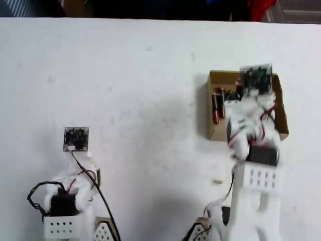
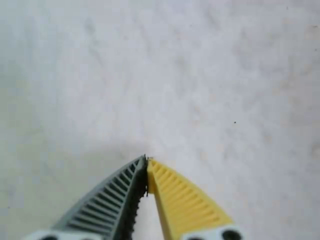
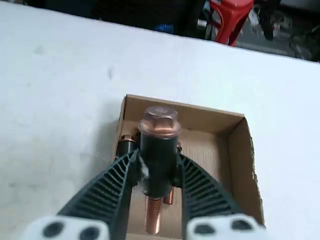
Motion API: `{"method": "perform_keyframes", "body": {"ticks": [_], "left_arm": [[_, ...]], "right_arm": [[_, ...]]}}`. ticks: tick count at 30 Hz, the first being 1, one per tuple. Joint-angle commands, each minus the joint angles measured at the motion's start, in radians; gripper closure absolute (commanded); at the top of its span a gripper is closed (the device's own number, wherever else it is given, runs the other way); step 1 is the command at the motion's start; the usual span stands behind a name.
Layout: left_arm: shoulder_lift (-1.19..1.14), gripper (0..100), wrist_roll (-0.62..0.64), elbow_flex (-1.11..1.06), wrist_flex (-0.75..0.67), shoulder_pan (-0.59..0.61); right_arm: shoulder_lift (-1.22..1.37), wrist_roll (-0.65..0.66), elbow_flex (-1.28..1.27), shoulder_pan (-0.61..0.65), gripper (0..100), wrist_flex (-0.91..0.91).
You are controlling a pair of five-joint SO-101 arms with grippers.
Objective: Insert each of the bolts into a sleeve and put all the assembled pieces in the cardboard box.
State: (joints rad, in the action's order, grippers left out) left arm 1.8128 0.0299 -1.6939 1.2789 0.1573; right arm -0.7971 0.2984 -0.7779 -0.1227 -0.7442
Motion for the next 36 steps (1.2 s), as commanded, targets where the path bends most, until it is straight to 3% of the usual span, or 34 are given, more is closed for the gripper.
{"method": "perform_keyframes", "body": {"ticks": [1,15,18,23,36], "left_arm": [[0.007,98,-0.009,0.002,0.006,0.005],[0.007,98,-0.009,0.002,0.006,0.005],[0.007,98,-0.009,0.002,0.006,0.005],[0.007,98,-0.009,0.002,0.006,0.005],[0.007,98,-0.009,0.002,0.006,0.005]], "right_arm": [[0.216,0.014,0.175,-0.044,98.2,0.036],[0.912,0.014,0.647,-0.197,98.1,0.035],[1.0,0.015,0.724,-0.2,98.1,0.035],[1.135,0.124,0.79,-0.196,98.1,0.033],[1.283,0.133,0.858,-0.116,97.8,0.033]]}}
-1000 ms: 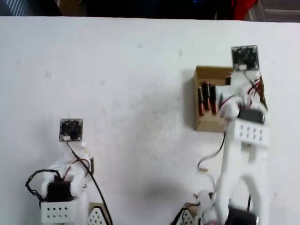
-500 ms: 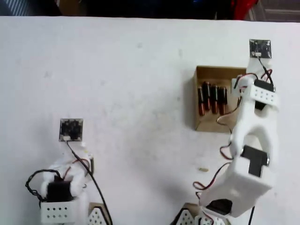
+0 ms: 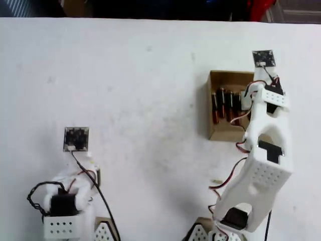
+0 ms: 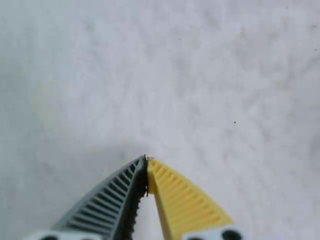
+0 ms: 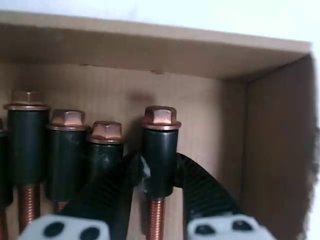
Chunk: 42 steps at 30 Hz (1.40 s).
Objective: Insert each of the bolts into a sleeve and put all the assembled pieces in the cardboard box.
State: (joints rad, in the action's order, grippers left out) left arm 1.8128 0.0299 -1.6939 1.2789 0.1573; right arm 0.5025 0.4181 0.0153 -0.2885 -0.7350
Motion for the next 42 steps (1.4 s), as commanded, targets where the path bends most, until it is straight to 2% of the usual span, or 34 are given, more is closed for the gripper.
{"method": "perform_keyframes", "body": {"ticks": [1,7,13,23,29,31,35,39,42], "left_arm": [[0.007,98,-0.009,0.002,0.006,0.005],[0.007,98,-0.009,0.002,0.006,0.005],[0.007,98,-0.009,0.002,0.006,0.005],[0.007,98,-0.011,0.002,0.006,0.005],[0.007,98,-0.011,0.002,0.006,0.005],[0.007,98,-0.011,0.002,0.006,0.005],[0.007,98,-0.011,0.002,0.006,0.005],[0.007,98,-0.011,0.002,0.006,0.005],[0.007,98,-0.011,0.002,0.006,0.005]], "right_arm": [[-0.016,0.014,0.063,0.058,96.5,0.018],[-0.025,0.014,0.068,0.094,82.3,-0.044],[-0.065,0.063,0.064,0.11,82.2,-0.05],[-0.352,0.058,0.064,0.111,82.2,-0.199],[-0.55,-0.091,0.061,0.154,82.3,-0.354],[-0.616,-0.118,0.06,0.186,85.3,-0.429],[-0.746,-0.14,0.06,0.274,98.7,-0.536],[-0.852,-0.175,0.06,0.344,95.0,-0.607],[-0.931,-0.186,0.06,0.398,97.8,-0.679]]}}
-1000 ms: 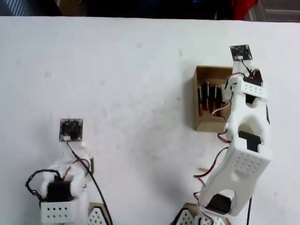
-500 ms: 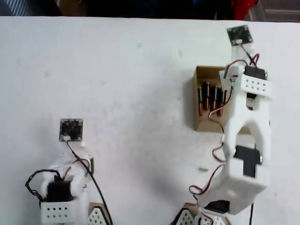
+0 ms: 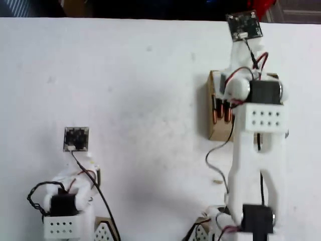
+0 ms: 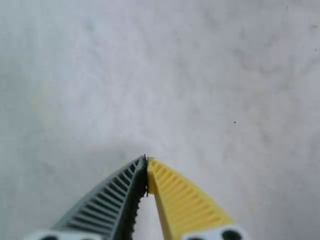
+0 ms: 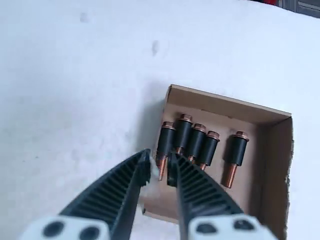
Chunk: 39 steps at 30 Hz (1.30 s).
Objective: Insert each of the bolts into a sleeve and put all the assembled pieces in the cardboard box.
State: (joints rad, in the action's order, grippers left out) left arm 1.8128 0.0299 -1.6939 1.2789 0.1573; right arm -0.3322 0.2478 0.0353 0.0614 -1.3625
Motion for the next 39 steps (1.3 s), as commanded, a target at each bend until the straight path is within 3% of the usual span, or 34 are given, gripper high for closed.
{"method": "perform_keyframes", "body": {"ticks": [1,9,25,39], "left_arm": [[0.007,98,-0.011,0.002,0.006,0.005],[0.007,98,-0.011,0.002,0.006,0.005],[0.007,98,-0.011,0.002,0.006,0.002],[0.007,98,-0.008,0.002,0.006,-0.067]], "right_arm": [[-0.127,-0.017,0.04,0.065,98.5,-0.068],[-0.361,-0.017,0.038,0.147,98.2,-0.183],[-0.723,-0.017,0.023,0.151,98.2,-0.349],[-1.293,-0.008,-0.491,0.145,98.2,-0.223]]}}
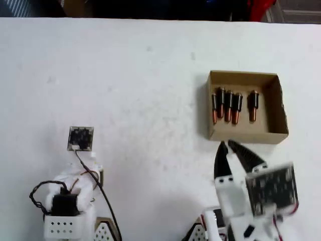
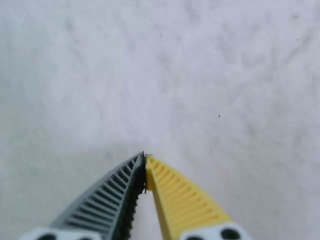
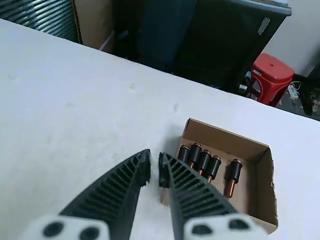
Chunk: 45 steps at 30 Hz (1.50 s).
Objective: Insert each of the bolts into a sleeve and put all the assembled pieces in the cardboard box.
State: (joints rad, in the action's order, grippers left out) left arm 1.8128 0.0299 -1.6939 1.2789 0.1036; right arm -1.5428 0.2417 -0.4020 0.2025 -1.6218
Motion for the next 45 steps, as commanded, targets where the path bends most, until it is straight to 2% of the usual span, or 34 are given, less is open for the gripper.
{"method": "perform_keyframes", "body": {"ticks": [1,9,15,24,36,45], "left_arm": [[0.007,98,-0.008,0.002,0.006,-0.013],[0.007,98,-0.006,0.002,0.006,-0.013],[0.007,98,-0.006,0.002,0.006,-0.013],[0.007,98,-0.009,0.002,0.006,-0.013],[0.007,98,-0.009,0.002,0.006,-0.013],[0.007,98,-0.009,0.002,0.006,-0.013]], "right_arm": [[-0.111,-0.002,-0.075,0.002,98.2,0.038],[-0.242,-0.006,-0.153,-0.007,98.2,0.03],[-0.26,-0.011,-0.152,-0.125,98.2,0.008],[-0.26,-0.011,-0.184,-0.128,98.2,0.015],[-0.26,-0.002,-0.623,-0.134,98.1,0.252],[-0.26,-0.009,-0.91,-0.137,98.1,0.346]]}}
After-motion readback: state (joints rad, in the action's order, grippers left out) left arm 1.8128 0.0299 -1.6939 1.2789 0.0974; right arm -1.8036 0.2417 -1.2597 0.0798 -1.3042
